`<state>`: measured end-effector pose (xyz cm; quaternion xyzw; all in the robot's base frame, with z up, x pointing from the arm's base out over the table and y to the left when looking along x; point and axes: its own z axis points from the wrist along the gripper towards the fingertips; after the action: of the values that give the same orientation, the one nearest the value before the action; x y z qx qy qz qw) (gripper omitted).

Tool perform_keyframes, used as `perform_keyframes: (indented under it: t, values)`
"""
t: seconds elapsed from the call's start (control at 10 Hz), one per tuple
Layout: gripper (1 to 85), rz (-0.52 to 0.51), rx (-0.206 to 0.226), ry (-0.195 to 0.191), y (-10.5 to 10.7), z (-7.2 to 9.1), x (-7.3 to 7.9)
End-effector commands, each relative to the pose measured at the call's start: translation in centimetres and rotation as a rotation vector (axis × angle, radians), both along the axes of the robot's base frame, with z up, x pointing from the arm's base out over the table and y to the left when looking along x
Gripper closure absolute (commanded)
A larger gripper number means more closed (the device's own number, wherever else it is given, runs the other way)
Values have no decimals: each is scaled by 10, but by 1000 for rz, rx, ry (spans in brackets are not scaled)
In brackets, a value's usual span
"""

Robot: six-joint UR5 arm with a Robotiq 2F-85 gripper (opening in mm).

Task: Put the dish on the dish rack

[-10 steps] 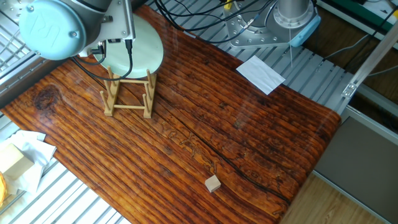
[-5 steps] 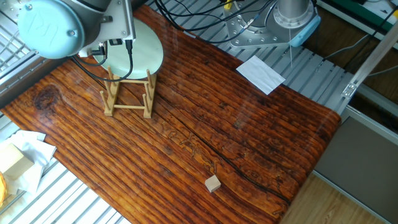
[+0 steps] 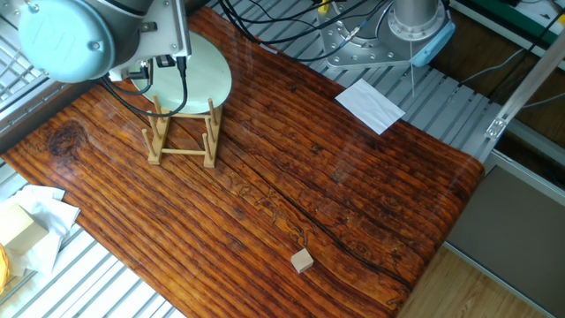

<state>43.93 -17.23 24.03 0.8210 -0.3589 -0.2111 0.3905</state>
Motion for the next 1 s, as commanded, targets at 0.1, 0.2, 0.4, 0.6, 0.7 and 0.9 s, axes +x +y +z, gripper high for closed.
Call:
perform_keyframes:
  t: [0.1, 0.2, 0.4, 0.6, 0.7, 0.9]
  values:
    - [527, 1, 21, -32, 6, -5, 12]
    - [527, 1, 22, -34, 8, -5, 15]
    - [527, -2, 31, -44, 14, -7, 22]
    - [527, -14, 42, -61, 22, -13, 27]
    - [527, -21, 47, -68, 26, -16, 29]
    - [527, -26, 59, -88, 33, -21, 36]
